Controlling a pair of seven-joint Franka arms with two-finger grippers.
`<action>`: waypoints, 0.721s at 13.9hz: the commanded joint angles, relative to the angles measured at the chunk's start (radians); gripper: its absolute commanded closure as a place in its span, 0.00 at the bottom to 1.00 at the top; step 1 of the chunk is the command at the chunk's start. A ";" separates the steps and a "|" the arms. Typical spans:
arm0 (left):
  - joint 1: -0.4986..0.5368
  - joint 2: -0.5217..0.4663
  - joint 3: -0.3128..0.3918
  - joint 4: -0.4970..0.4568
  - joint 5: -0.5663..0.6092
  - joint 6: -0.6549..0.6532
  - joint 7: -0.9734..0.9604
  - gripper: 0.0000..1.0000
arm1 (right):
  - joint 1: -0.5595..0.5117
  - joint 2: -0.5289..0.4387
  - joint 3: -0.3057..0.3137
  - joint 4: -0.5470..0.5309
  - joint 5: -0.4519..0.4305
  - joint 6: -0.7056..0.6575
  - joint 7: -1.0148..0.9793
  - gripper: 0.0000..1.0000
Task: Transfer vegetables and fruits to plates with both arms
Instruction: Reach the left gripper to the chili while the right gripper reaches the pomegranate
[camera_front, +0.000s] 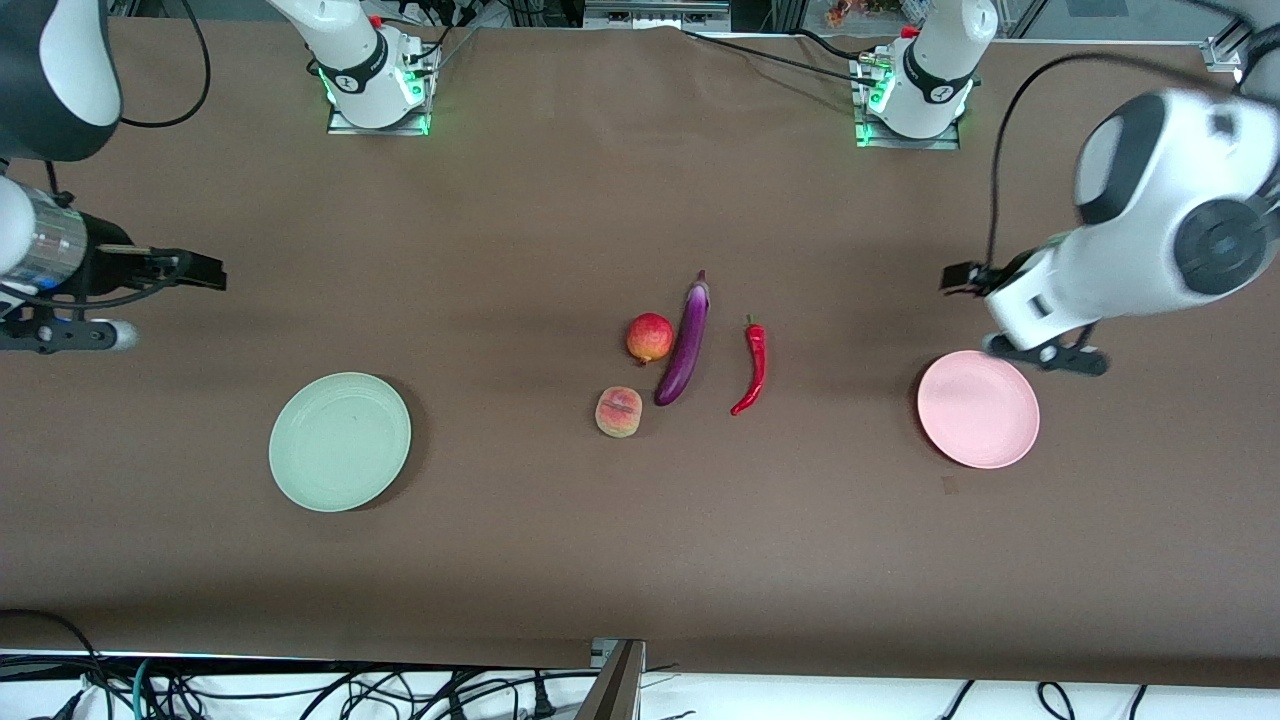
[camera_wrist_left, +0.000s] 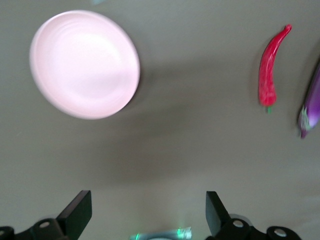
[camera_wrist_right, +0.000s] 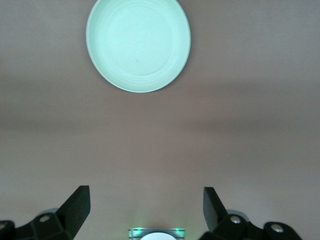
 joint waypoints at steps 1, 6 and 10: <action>-0.031 0.094 -0.045 0.025 0.017 0.091 -0.130 0.00 | 0.050 0.058 -0.001 0.017 0.051 0.042 0.111 0.00; -0.228 0.264 -0.045 0.032 0.010 0.355 -0.351 0.00 | 0.214 0.173 -0.002 0.020 0.164 0.122 0.340 0.00; -0.323 0.381 -0.036 0.022 0.030 0.526 -0.451 0.00 | 0.364 0.247 -0.002 0.019 0.203 0.283 0.601 0.00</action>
